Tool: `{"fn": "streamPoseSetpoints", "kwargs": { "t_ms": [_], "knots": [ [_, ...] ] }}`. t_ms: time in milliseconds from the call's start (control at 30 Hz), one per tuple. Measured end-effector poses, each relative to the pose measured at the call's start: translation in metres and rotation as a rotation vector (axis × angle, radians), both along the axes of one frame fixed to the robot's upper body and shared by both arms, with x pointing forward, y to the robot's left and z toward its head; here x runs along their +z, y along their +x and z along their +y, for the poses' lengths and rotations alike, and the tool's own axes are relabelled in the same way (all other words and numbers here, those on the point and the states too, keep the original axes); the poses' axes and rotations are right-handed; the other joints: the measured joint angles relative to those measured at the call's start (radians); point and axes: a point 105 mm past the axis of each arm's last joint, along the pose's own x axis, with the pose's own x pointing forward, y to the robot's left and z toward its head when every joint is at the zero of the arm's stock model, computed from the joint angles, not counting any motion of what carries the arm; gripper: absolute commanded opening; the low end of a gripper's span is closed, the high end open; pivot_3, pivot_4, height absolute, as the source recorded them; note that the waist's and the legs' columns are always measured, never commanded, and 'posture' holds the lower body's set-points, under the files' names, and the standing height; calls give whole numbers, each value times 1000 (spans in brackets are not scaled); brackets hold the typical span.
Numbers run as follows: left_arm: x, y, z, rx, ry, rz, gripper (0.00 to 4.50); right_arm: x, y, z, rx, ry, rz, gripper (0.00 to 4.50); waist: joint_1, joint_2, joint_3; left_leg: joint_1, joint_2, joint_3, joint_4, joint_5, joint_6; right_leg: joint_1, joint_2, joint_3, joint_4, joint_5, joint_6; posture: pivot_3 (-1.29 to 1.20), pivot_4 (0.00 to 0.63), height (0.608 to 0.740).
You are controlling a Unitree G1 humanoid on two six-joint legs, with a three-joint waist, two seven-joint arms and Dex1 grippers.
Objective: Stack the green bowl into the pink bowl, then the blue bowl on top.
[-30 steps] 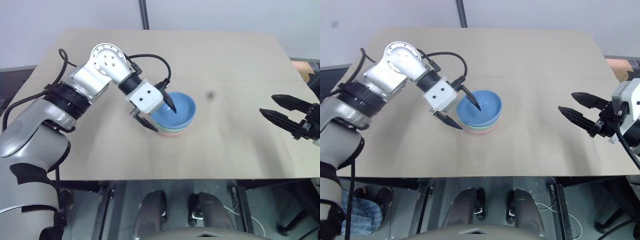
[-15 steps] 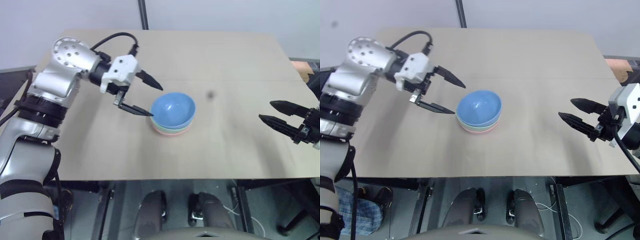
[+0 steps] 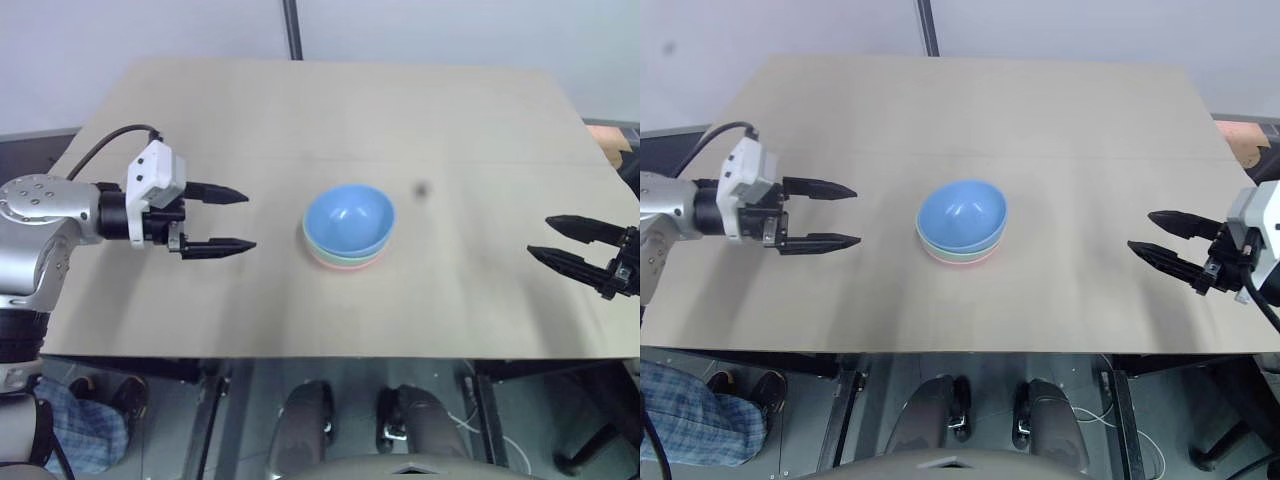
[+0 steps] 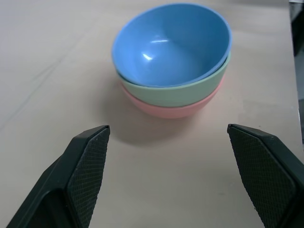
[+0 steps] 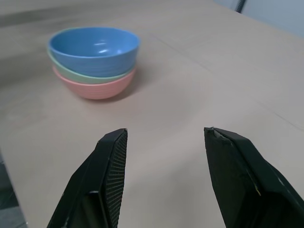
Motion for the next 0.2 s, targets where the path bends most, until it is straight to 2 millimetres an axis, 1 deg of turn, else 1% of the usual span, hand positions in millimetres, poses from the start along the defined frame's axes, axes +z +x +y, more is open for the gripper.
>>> {"fn": "streamPoseSetpoints", "kwargs": {
  "t_ms": [100,200],
  "knots": [
    [2,-5,4,26,-7,-10,4178,-1,0,-3,16,-6,8,2835,-2,0,0,1,0,0,0,-1,2,0,0,0,0,0,0,0,150,740],
    [-1,-8,4,35,-8,-1,4178,-1,-1,-3,32,-10,9,2835,-2,1,0,1,0,0,-1,-1,2,0,0,0,0,0,0,0,150,740]
  ]
}}
